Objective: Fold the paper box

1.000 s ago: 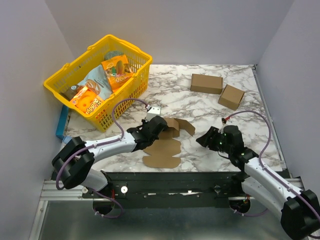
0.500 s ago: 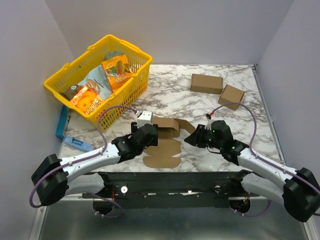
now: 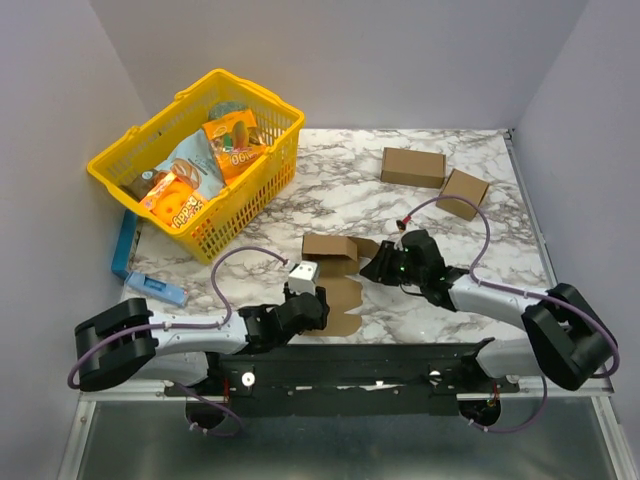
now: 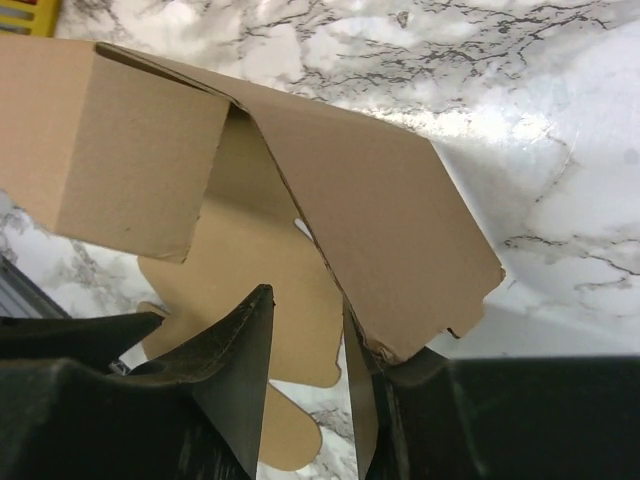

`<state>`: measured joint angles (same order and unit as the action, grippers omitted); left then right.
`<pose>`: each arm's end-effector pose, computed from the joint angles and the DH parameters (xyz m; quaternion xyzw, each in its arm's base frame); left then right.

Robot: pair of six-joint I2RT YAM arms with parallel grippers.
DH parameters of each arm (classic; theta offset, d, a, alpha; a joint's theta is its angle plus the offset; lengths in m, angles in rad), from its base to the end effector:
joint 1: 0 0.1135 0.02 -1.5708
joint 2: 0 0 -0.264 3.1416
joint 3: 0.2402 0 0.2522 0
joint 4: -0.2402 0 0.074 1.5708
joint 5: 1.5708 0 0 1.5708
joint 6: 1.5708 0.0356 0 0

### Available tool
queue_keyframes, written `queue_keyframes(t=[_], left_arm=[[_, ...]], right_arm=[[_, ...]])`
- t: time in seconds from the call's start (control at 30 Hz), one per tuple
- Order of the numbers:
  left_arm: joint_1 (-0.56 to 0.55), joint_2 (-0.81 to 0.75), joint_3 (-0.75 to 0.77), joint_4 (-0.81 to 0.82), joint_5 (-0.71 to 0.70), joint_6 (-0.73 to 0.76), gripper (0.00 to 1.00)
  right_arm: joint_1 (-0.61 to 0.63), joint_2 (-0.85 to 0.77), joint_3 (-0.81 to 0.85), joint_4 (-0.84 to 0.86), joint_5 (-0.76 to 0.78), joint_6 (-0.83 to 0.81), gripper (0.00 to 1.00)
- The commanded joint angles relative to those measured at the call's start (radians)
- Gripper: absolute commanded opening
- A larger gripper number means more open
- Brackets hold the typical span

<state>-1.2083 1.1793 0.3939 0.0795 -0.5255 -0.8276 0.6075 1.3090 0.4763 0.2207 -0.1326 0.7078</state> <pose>0.0928 -0.1944 0.1588 0.0590 0.8815 -0.2206 0.4132 0.2029 0.1468 0.1649 0.0139 0.8857 0.3278 0.3283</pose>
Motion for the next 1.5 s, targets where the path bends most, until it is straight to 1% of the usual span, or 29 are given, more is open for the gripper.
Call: queue_keyframes(t=[0.0,0.1,0.23,0.3,0.37,0.57,0.67,0.97,1.17,1.23,1.47], left_arm=[[-0.005,0.062,-0.053,0.274,0.038,-0.01,0.56],[-0.004,0.111,-0.073,0.35,0.058,-0.014,0.5],[-0.004,0.172,-0.087,0.37,0.065,-0.065,0.44],[-0.004,0.193,-0.093,0.391,0.079,-0.076,0.43],[-0.002,0.204,-0.093,0.393,0.082,-0.091,0.39],[-0.002,0.226,-0.095,0.385,0.085,-0.113,0.35],[-0.004,0.232,-0.086,0.35,0.074,-0.139,0.33],[0.01,0.249,-0.086,0.345,0.087,-0.153,0.3],[0.023,0.264,-0.084,0.356,0.107,-0.154,0.29],[0.029,0.27,-0.082,0.356,0.111,-0.156,0.29],[0.032,0.269,-0.086,0.353,0.113,-0.16,0.28]], right_arm=[[0.006,0.073,0.036,0.081,0.07,-0.024,0.43],[0.008,0.102,0.031,0.132,0.076,-0.037,0.44],[0.008,0.162,0.039,0.158,0.11,-0.054,0.44],[0.008,0.183,0.041,0.189,0.113,-0.06,0.44],[0.006,0.211,0.038,0.241,0.11,-0.068,0.44],[0.008,0.274,0.033,0.374,0.114,-0.082,0.44],[0.008,0.297,0.03,0.433,0.099,-0.08,0.44],[0.011,0.381,0.053,0.538,0.056,-0.085,0.46],[0.024,0.394,0.059,0.603,0.008,-0.107,0.37],[0.032,0.403,0.074,0.595,-0.001,-0.111,0.32],[0.054,0.435,0.093,0.592,-0.004,-0.12,0.28]])
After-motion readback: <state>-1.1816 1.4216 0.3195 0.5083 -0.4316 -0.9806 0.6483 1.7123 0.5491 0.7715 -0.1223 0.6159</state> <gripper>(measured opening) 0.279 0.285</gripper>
